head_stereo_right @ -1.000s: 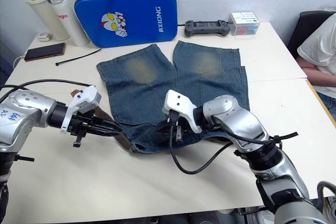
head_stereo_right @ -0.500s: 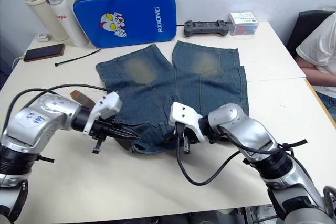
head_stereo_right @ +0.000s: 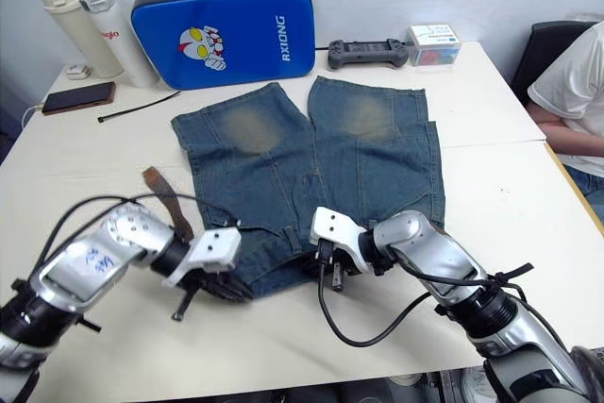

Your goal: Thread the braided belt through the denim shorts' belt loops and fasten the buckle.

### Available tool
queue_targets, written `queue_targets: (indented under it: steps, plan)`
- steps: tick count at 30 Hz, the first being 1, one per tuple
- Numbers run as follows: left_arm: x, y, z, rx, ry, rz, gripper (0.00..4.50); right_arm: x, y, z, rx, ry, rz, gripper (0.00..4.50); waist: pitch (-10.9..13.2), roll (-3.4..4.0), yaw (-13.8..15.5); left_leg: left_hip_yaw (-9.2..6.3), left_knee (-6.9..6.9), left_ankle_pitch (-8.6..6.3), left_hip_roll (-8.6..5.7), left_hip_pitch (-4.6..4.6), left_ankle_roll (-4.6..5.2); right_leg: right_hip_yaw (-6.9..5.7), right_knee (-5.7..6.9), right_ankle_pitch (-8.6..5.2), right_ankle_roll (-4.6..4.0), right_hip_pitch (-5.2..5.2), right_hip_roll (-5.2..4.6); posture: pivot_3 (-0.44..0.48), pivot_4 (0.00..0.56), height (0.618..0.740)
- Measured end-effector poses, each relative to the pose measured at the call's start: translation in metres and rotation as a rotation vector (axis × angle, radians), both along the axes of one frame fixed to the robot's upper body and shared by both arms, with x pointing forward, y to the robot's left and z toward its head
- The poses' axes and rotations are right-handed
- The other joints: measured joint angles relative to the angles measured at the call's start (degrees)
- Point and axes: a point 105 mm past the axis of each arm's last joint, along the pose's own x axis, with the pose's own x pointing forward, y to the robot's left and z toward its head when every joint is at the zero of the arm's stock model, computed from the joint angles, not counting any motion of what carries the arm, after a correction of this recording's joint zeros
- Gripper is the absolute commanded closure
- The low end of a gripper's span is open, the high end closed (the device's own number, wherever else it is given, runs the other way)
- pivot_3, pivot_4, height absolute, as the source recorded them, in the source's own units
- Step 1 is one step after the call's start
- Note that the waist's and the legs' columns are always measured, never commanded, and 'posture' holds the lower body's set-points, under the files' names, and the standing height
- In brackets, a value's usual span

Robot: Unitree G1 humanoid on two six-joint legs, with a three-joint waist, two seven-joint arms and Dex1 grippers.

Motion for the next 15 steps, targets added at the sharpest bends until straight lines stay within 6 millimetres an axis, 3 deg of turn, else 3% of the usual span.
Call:
queue_targets:
  steps: [7, 11, 13, 15]
  plan:
    - [-0.005, 0.005, -0.013, 0.051, -0.048, 0.029, 4.44, 0.01, -0.005, -0.002, -0.029, -0.009, -0.038, 4.5, 0.0, 0.02, 0.2, -0.11, -0.91, -0.27, -0.03, 1.66, 0.39, -0.04, -0.61, -0.03, -0.06, 1.57, -0.09, 0.0, 0.15, 0.74]
    - [0.0, 0.01, -0.009, 0.039, -0.02, 0.091, 4.44, 0.011, -0.008, 0.0, -0.032, -0.01, -0.046, 4.5, 0.0, 0.05, 0.2, -0.2, -0.98, -0.23, 0.0, 1.64, 0.31, -0.12, -0.59, -0.07, -0.13, 1.53, -0.06, 0.0, 0.15, 0.74]
    - [0.012, 0.02, 0.004, -0.004, 0.022, 0.213, 4.44, 0.011, -0.011, 0.003, -0.032, 0.002, -0.05, 4.5, 0.0, -0.03, 0.3, -0.21, -0.88, -0.22, -0.01, 1.38, 0.31, -0.13, -0.46, -0.07, -0.13, 1.26, -0.06, 0.0, 0.15, 0.74]
    - [0.018, 0.026, 0.046, -0.151, 0.085, 0.29, 4.44, 0.006, -0.017, 0.007, -0.035, 0.038, -0.048, 4.5, 0.1, -0.15, 0.4, -0.22, -0.77, -0.17, -0.02, 1.02, 0.22, -0.14, -0.37, -0.07, -0.12, 0.91, -0.07, 0.0, 0.15, 0.74]
